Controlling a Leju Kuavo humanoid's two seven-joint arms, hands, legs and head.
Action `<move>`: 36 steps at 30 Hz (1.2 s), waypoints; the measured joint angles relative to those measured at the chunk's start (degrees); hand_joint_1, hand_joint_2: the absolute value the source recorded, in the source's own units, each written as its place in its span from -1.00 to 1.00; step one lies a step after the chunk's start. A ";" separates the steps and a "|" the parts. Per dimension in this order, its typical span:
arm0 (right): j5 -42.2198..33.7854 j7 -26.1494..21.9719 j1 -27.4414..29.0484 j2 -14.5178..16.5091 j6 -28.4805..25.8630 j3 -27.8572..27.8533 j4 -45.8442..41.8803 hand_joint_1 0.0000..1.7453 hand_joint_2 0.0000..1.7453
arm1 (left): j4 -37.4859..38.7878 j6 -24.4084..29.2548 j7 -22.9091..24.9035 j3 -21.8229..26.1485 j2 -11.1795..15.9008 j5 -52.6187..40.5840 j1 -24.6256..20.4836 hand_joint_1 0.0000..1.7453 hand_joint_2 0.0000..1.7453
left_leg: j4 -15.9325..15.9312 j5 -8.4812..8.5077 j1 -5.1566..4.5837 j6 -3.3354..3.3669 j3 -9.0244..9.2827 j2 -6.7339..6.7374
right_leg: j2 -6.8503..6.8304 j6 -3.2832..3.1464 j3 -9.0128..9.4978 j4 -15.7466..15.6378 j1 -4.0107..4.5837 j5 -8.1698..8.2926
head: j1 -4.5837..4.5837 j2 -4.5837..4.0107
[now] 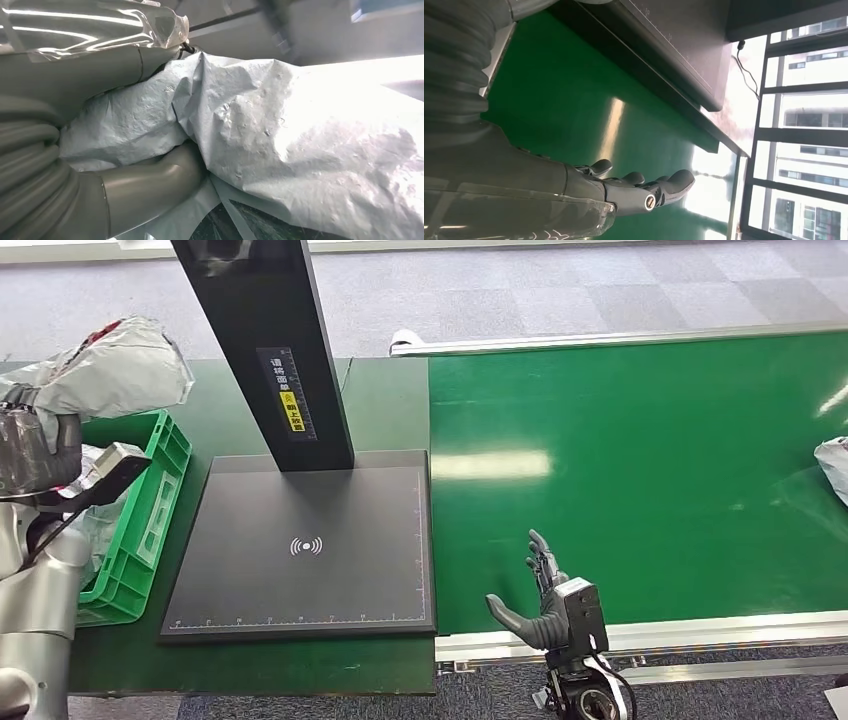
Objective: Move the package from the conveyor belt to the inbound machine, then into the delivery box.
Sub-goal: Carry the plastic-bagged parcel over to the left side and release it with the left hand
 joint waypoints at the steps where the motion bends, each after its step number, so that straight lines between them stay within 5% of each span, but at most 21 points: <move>1: -0.13 0.03 0.03 -0.01 -0.05 -0.02 -0.01 -1.00 1.00 | 2.44 0.01 0.40 1.12 0.72 -0.69 -0.67 1.00 1.00 | 0.00 -0.01 0.00 0.00 -0.01 0.04 | 0.01 0.00 -0.02 0.00 0.00 0.00 | 0.01 0.00; 9: -0.42 1.31 -0.27 -0.04 -0.93 -0.46 -0.33 -1.00 1.00 | 18.58 0.02 4.73 7.41 5.60 -6.50 -5.04 1.00 1.00 | 0.00 -0.02 -0.01 -0.01 -0.04 0.14 | 0.07 0.00 -0.08 -0.01 -0.01 0.00 | 0.01 0.00; 16: -0.39 1.61 -0.30 -0.04 -0.93 -1.14 -0.72 -1.00 1.00 | 24.79 0.08 5.44 9.55 7.23 -7.99 -6.36 1.00 1.00 | 0.00 -0.02 -0.01 -0.01 -0.04 0.13 | 0.07 0.00 -0.08 -0.01 0.00 0.00 | 0.00 0.00; 20: -0.36 1.66 -0.29 -0.03 -0.93 -1.27 -0.81 -1.00 1.00 | 26.41 0.03 5.15 9.77 7.43 -7.76 -6.77 -1.00 1.00 | 0.00 -0.02 -0.01 -0.01 -0.04 0.13 | 0.07 0.00 -0.08 -0.01 0.00 0.00 | 0.00 0.00; 36: -0.28 1.91 0.23 -0.03 -0.78 -1.68 -1.12 -1.00 1.00 | 30.14 -0.43 2.89 10.02 7.45 -5.51 -8.04 -1.00 1.00 | 0.00 -0.02 -0.01 -0.01 -0.04 0.14 | 0.07 0.00 -0.09 -0.01 0.00 0.00 | 0.01 0.00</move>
